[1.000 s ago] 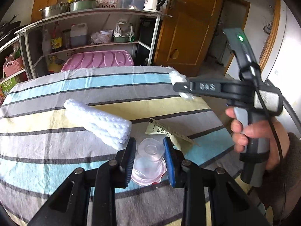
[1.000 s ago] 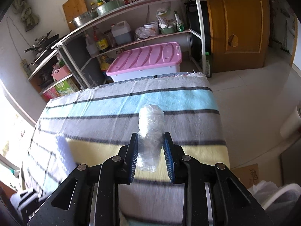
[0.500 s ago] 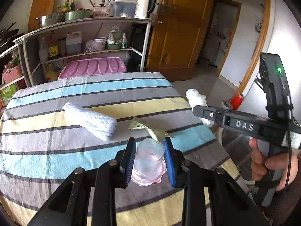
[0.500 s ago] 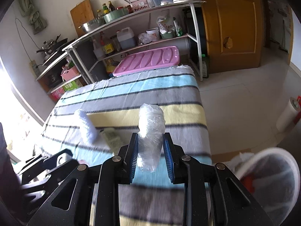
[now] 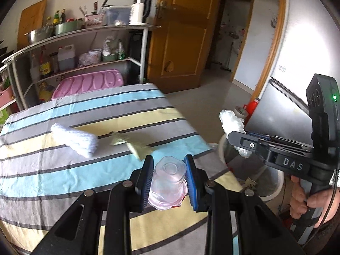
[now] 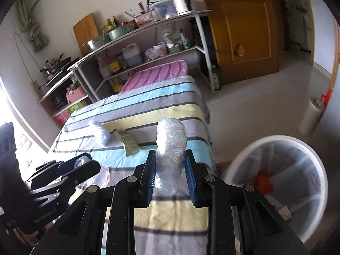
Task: Collect trash
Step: 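Carry the cup and wrap over the bin and open both tools to drop them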
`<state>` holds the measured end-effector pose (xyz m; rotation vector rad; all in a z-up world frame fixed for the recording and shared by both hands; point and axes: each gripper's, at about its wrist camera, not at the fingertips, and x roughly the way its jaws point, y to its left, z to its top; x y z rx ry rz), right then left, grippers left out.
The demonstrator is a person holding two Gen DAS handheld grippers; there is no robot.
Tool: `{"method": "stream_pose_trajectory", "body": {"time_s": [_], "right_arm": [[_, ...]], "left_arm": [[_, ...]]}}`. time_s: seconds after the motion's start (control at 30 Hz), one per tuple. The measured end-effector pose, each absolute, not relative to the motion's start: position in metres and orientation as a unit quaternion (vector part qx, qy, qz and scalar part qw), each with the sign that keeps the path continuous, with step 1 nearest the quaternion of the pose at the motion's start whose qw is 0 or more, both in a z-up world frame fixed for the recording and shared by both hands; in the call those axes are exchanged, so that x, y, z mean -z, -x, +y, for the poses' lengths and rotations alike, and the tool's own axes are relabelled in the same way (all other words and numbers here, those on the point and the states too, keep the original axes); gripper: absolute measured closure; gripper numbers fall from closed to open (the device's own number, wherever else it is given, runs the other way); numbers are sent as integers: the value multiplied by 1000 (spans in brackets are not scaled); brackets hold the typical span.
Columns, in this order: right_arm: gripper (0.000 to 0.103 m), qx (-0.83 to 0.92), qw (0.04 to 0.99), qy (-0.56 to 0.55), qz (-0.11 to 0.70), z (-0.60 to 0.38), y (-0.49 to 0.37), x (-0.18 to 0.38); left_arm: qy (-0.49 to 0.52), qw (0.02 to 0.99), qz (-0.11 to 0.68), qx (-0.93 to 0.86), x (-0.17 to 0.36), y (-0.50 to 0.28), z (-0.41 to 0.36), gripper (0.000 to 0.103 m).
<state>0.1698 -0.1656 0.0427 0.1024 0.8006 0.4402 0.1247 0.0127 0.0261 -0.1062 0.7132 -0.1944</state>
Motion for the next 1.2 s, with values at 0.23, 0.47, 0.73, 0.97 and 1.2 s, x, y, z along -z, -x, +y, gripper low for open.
{"method": "stream_pose_trajectory", "body": {"time_s": [0.23,0.47,0.73,0.97,1.2], "right_arm": [[76,-177,908,-62,376,-209,-157,-54],[76,-135,914,-82,375,-261,-147,-52],[76,-90,914,-90,386,-305,-141,-40],[76,-59,904,-94,414,-333,-146,-15],[75,-38,892,-95,441,-347,-156,9]], "left_arm": [[26,932,337,133,-38,-131,-32,72],[2,927,334,171,-43,-138,-78,72],[-22,913,349,208,-32,-148,-132,72],[-37,900,373,225,-14,-156,-167,72],[-51,894,384,225,-3,-165,-185,72]]}}
